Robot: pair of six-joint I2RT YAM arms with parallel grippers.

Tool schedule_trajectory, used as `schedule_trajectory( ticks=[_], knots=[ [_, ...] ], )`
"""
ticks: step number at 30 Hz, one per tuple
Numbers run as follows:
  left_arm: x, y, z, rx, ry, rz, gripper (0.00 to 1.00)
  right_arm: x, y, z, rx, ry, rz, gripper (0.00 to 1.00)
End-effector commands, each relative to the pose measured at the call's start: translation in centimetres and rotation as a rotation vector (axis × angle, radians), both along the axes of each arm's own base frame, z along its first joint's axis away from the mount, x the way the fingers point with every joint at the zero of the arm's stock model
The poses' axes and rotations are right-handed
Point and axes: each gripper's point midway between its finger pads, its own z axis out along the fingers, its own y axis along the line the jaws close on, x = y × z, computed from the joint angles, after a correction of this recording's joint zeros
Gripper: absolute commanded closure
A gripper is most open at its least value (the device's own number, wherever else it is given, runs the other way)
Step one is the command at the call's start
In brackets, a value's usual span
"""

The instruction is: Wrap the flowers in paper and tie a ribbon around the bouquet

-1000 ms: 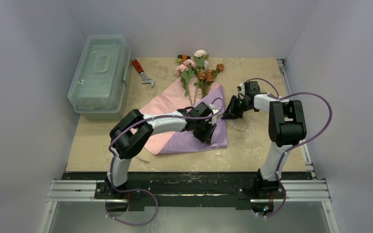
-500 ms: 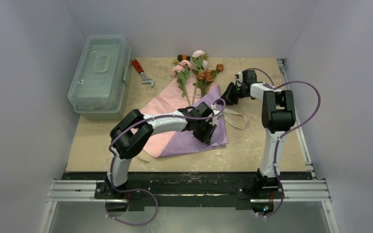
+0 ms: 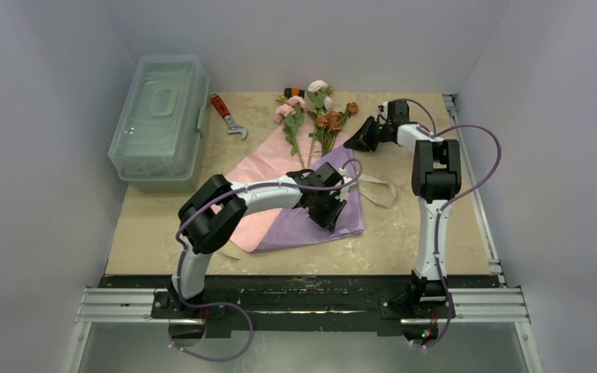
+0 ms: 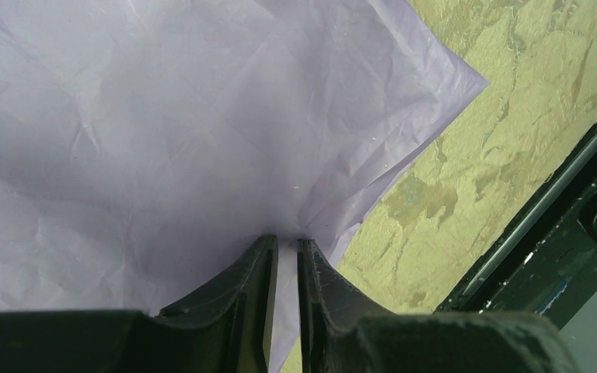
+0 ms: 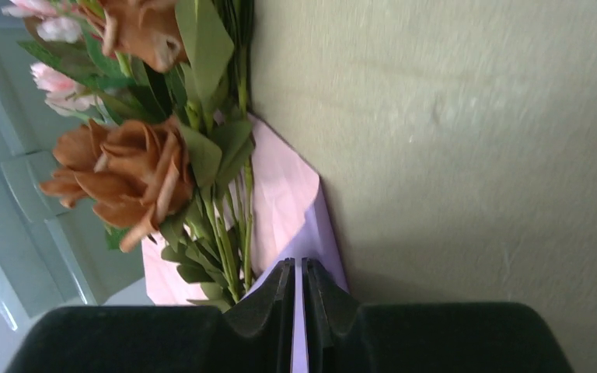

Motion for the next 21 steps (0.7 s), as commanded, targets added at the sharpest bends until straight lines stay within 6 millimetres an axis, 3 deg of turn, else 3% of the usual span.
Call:
schedule_trajectory(
  ticks=[1,7,9,13,16,19,21],
  knots=[
    [-1.3,3.1,-2.5,0.154,0.049,0.004,0.80,3.1,-2.1,-2.0,-0.049,-0.023,-0.082,0.83],
    [-0.7,3.3,-0.7,0.159,0.014,0.031,0.80,5.5,-1.3,-0.3,0.017,-0.095,-0.072,0.82],
    [-0.4,3.2,-0.1,0.151,0.000,0.036,0.80,6.3,-1.2,1.7,0.026,-0.152,-0.070,0.80],
    [-0.1,2.9,0.7,0.137,-0.013,0.038,0.80,7.1,-1.1,7.6,0.038,-0.287,-0.063,0.76],
    [0.1,2.4,1.6,0.110,-0.022,0.042,0.80,6.3,-1.2,11.3,0.022,-0.345,-0.045,0.69],
    [0.5,1.8,2.9,0.077,-0.036,0.057,0.79,4.2,-1.3,12.9,-0.007,-0.343,-0.023,0.66],
    [0.7,1.5,3.8,0.049,-0.045,0.071,0.79,1.6,-1.2,13.0,-0.034,-0.322,-0.006,0.66]
  ],
)
